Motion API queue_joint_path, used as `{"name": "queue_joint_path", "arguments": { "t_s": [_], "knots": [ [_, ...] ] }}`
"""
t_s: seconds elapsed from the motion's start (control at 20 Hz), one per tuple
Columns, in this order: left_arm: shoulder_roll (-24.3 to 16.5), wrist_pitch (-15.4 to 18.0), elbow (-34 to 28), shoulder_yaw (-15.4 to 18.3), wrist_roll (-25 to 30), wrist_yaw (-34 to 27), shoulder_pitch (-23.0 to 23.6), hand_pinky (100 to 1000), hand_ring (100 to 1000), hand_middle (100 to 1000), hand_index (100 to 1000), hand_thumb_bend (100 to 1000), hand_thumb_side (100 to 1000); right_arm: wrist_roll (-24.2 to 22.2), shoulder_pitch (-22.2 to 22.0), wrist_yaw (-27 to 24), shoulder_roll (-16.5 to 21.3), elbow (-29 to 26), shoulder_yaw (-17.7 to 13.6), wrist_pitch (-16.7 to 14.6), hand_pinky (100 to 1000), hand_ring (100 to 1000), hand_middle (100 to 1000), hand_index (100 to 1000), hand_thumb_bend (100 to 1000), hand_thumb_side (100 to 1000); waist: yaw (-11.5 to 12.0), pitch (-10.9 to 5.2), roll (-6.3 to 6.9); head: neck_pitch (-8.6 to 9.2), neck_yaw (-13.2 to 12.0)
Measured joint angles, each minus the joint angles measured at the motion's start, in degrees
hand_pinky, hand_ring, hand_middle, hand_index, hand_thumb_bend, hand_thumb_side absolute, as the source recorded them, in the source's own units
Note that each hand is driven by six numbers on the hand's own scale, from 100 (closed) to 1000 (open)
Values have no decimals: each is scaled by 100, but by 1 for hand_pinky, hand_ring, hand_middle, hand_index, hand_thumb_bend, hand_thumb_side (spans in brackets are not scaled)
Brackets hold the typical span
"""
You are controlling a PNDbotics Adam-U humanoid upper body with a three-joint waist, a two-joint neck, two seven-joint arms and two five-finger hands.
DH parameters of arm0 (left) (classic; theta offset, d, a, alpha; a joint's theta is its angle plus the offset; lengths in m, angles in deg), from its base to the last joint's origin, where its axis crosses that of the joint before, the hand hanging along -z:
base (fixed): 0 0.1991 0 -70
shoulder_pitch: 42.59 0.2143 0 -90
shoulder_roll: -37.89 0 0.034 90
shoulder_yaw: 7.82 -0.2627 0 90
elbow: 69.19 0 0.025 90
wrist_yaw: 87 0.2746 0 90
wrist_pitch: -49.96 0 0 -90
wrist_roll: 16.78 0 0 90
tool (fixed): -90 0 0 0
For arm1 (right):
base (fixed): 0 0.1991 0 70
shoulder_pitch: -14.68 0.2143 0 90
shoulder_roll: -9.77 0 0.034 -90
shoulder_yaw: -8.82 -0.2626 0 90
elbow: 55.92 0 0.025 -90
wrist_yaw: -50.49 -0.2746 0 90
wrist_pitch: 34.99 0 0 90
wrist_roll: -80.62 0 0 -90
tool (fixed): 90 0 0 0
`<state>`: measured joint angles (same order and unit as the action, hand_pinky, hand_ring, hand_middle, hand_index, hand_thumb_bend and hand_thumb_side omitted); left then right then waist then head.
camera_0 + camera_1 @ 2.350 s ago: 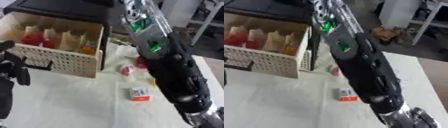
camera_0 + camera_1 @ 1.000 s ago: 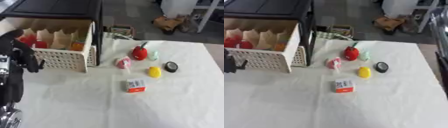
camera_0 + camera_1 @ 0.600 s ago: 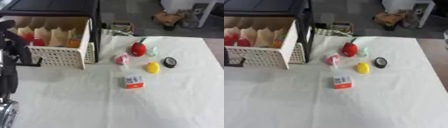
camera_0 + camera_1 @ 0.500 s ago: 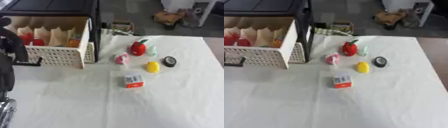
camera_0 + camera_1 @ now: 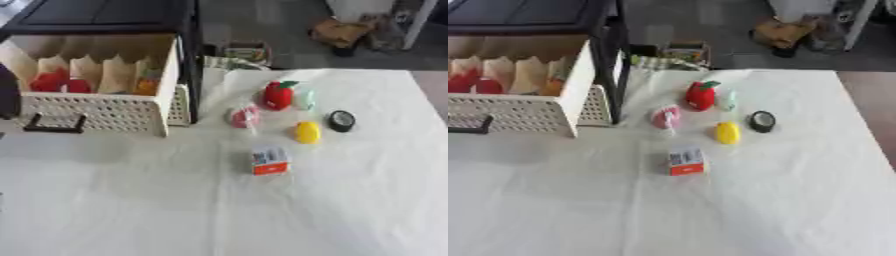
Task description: Pick up objects from table and place into drawer.
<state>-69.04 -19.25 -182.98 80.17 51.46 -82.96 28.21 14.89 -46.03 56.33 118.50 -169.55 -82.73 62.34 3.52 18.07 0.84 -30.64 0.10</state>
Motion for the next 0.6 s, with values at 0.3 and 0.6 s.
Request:
{"name": "queue_joint_path", "arguments": {
  "t_s": [0.3,0.6],
  "knots": [
    [-794,-71,-1,83,-120,504,513,100,100,333,639,100,268,142,-370,-130,-5,0,-109,-228,757,656,639,753,100,776,-38,12,15,-3,-1],
    [-1390,-521,-2,197,669,1013,899,110,100,358,656,100,311,156,-708,-192,-153,0,-215,-359,760,658,649,763,113,893,-76,22,40,-4,4]
  ]
}}
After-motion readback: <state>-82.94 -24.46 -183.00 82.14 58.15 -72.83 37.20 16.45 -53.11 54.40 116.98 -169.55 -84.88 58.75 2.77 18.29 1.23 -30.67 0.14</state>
